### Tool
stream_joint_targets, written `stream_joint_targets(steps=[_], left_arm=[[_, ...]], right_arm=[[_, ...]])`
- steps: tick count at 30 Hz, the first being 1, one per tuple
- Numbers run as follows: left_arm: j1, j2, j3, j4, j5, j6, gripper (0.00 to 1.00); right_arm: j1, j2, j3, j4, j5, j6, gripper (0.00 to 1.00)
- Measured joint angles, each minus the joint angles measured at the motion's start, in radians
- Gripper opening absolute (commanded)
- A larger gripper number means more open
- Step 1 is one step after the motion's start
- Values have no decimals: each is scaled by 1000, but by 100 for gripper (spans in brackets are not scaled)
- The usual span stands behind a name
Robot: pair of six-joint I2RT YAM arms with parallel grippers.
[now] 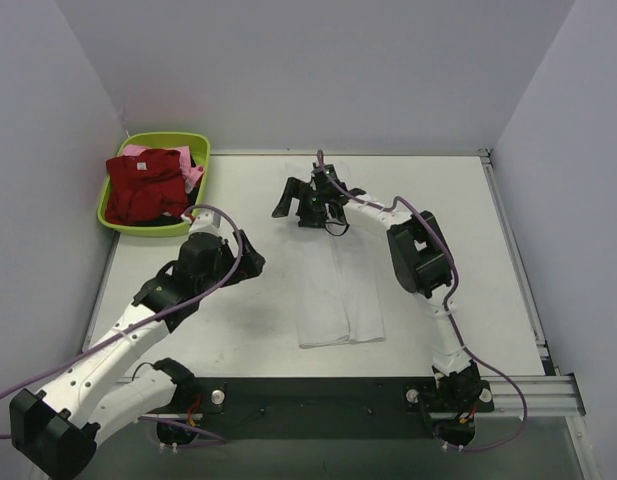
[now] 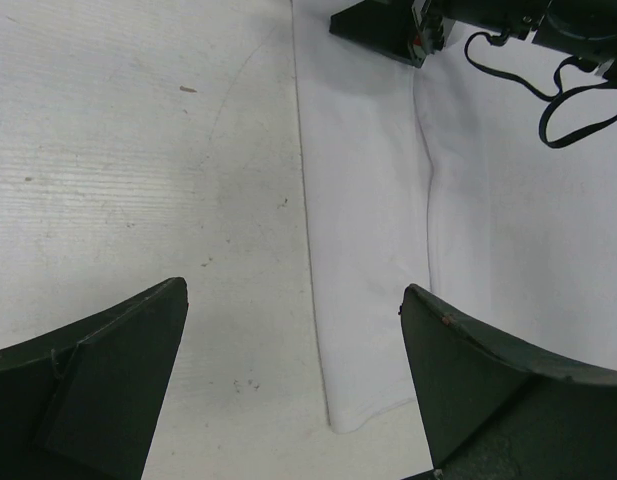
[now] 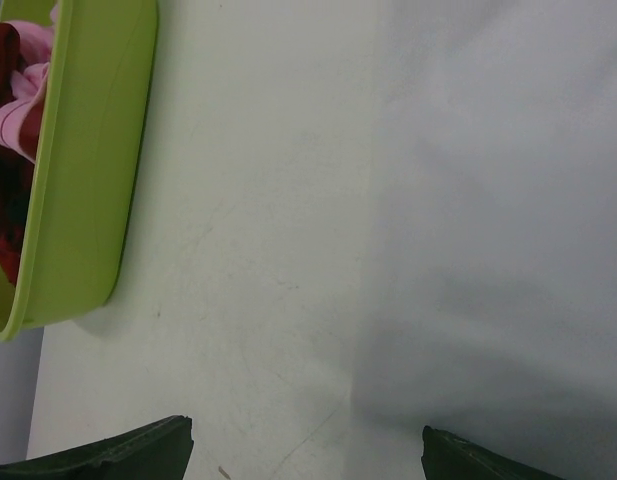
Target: Fold and stack the t-shirts
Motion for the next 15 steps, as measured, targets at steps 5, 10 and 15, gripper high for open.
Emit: stream_joint_targets(steps=[5,10,15], left_arm=[[0,50,-51,34,26,-2,98],[1,59,-151,59,46,-35,98],[-8,75,-265,118,98,-90,98]], right_arm=[[-4,2,38,-25,16,-9,100],[-26,-150,-69,-53,61,-65,100],[-38,-533,-288,-154,183,-149,100]])
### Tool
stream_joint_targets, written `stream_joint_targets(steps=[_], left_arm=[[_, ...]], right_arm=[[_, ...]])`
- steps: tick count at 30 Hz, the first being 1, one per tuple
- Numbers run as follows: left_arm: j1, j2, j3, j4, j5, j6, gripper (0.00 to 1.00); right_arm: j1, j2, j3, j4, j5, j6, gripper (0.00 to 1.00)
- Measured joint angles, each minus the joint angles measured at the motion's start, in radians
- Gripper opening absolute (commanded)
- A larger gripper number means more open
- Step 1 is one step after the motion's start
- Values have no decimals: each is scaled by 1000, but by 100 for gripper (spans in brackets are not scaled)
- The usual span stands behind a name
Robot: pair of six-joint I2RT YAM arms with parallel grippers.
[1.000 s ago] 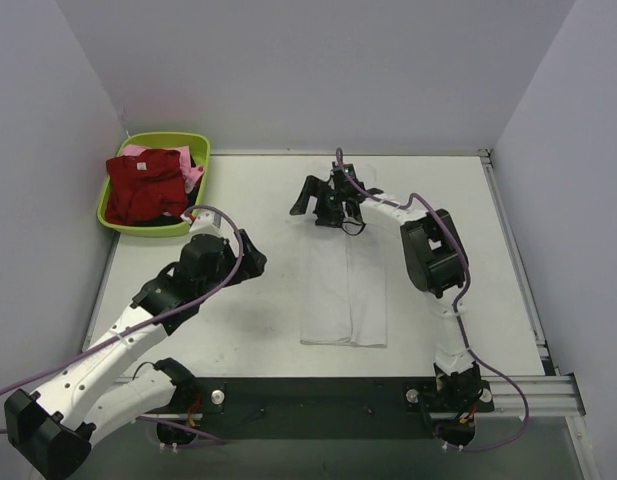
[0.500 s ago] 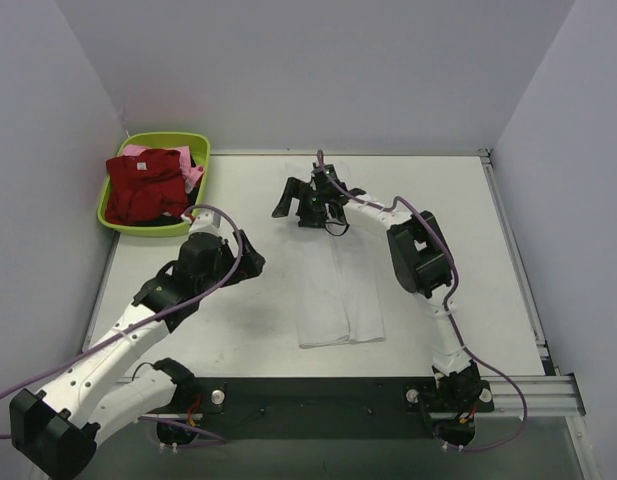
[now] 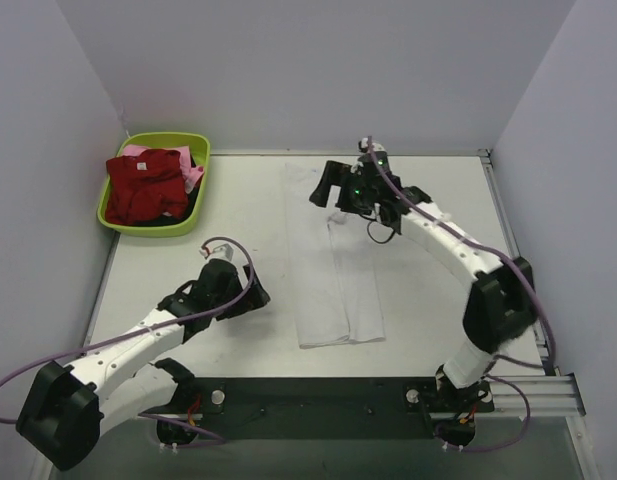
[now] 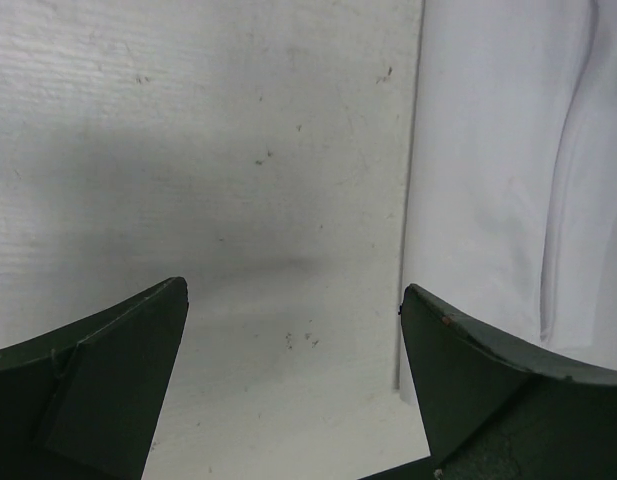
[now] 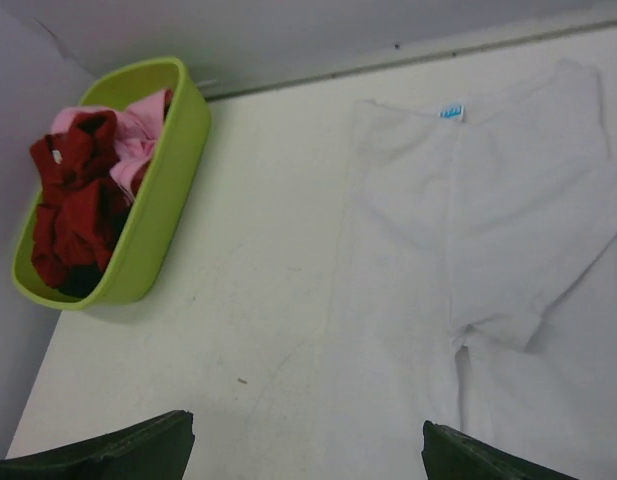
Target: Fold and stack the t-shirts
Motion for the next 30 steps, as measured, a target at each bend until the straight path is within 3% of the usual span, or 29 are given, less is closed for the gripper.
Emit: stream_joint_targets(steps=[5,8,15,21,30], left_arm=[[-146,76,-32,51,11,-61,95],[-254,112,-32,101,16,-105,95],[-438,154,-32,139,-42,-218,92],[-560,249,-14,189,-112,-331,86],[-589,404,70,264,-172,-440,74]], right_arm=[[2,-370,-261,-38,114,-43,100],[14,-488,-379,-107,172,-48,100],[43,-656,-552,-281,290,-42,99],[54,-781,-644,-333,325,-11,98],[61,-846,-716,-352,333,10,98]])
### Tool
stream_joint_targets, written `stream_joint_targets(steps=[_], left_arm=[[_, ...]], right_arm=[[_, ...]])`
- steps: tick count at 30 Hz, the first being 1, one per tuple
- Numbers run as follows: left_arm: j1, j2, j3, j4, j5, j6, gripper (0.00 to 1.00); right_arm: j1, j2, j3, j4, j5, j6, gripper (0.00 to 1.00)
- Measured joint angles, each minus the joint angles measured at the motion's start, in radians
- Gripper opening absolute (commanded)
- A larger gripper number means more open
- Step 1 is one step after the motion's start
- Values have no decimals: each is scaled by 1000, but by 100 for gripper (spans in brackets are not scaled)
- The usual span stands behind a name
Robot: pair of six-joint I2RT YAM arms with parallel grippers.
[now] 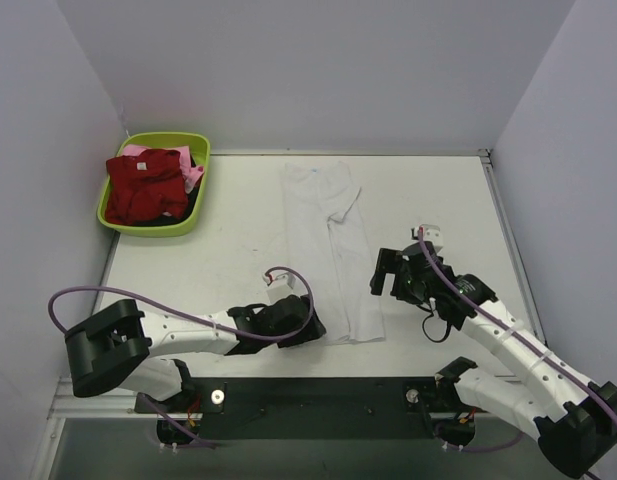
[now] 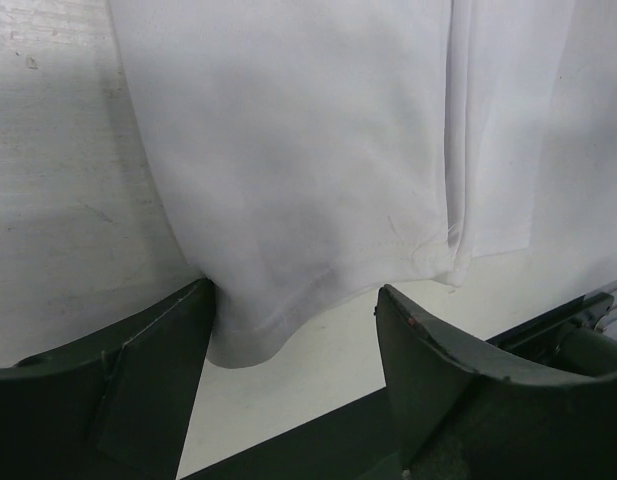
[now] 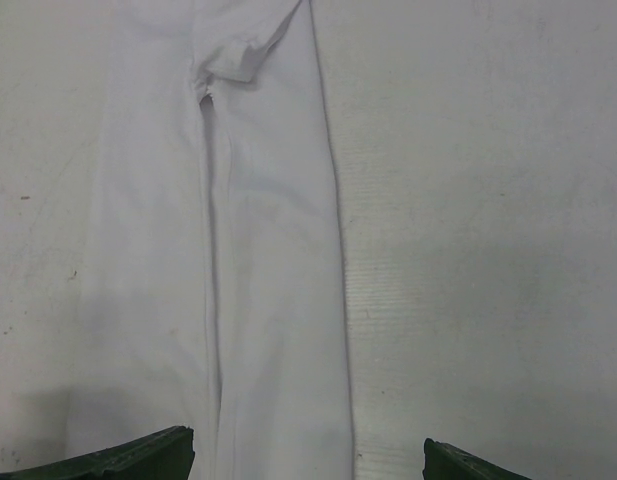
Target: Fold and stack the t-shirts
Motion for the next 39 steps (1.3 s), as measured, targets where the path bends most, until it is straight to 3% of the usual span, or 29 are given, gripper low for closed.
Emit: stream_joint_targets(steps=[4,7,8,11,13,29,39], left_arm=[[0,14,3,7,-6,-32,66],[0,14,-2,2,-11,-50,52],[0,13,-7,-2,-13,-51,41],[0,8,-21,-18,-21,-69,23],[0,6,-29,-25,-23,-74,2],[22,-45,-75,-37,-26,-87,0],[53,-89,-109,-42,-24,-86,0]], right_arm=[[0,-30,-17,-8,6,0,96],[0,-32,-22,-11,6,1,93],[0,-32,-25,-11,6,2,92],[0,-27,-33,-12,5,5,88],[0,-19,-37,-11,5,9,88],[43,25,-115,-19,-28,64,82],[151,25,-221,-26,-39,181,68]])
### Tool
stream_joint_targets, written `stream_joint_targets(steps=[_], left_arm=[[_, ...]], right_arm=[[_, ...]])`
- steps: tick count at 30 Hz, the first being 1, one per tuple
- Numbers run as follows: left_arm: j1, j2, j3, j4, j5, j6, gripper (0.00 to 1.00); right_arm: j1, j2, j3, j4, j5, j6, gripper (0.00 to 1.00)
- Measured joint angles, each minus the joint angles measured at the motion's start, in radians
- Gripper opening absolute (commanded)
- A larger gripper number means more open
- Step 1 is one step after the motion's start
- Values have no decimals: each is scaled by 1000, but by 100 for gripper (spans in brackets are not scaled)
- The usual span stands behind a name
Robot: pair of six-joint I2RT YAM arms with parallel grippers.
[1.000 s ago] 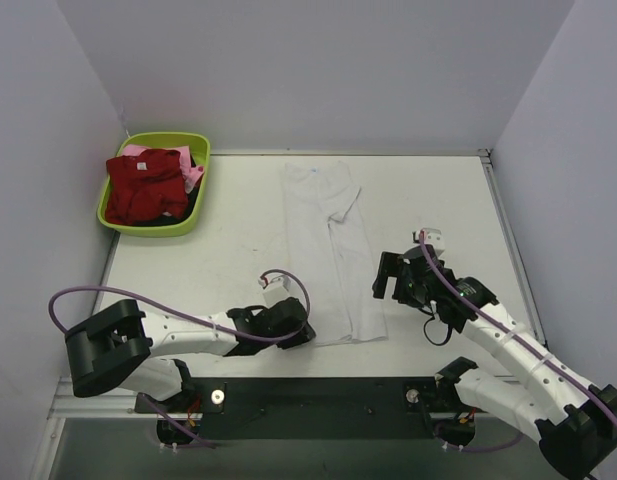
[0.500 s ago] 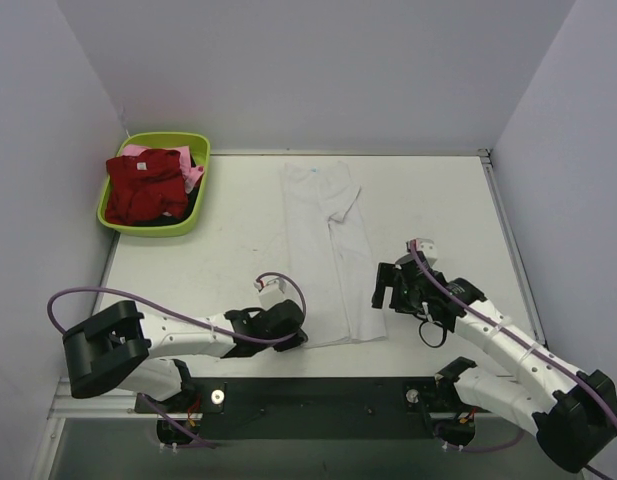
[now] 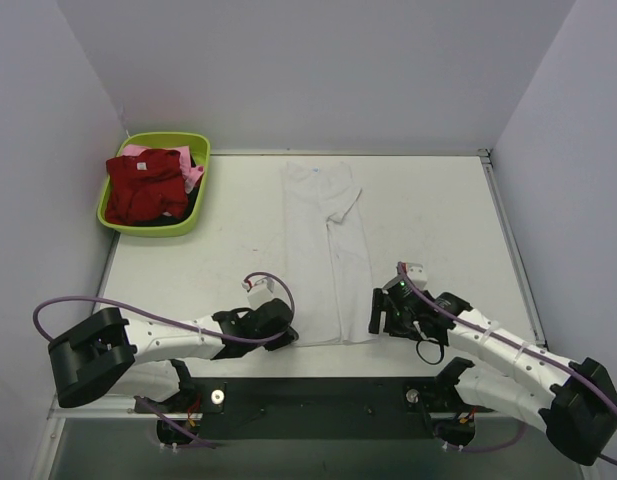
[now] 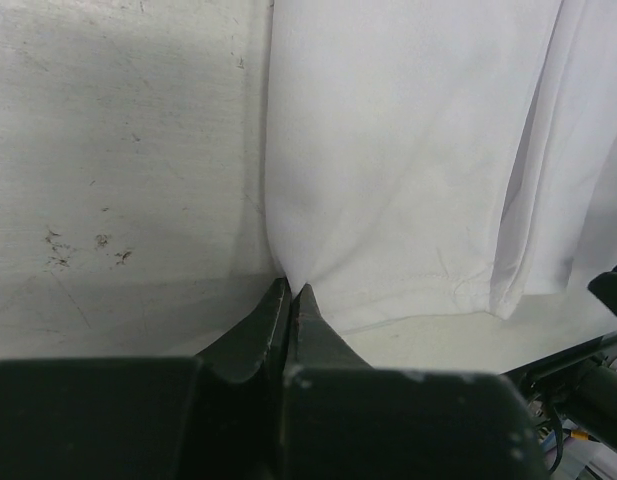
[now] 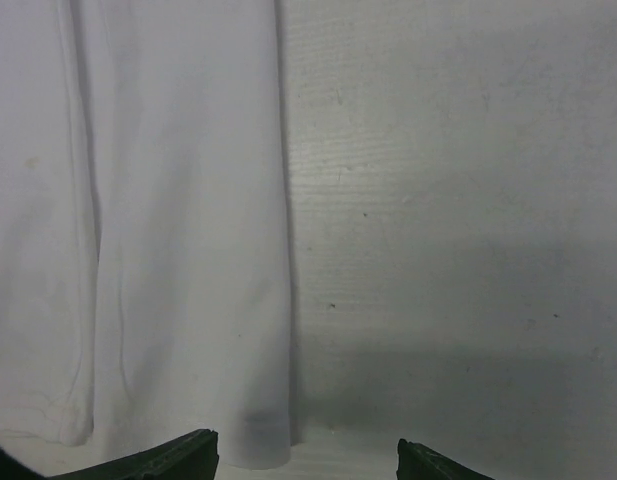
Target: Fold and stack the t-shirts
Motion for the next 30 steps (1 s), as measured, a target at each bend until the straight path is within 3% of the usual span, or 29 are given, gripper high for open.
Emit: stream_joint_targets(steps=[5,23,30], left_arm=[[5,6,-4,21,3,0,0],[15,16,-5,45,18,16,0],[20,17,-11,58,24,15,0]], right_arm=[[31,0,-63,15,-4,66,58],[58,24,-95,90,-4,154,57],[58,56,-92,124,4,161,44]])
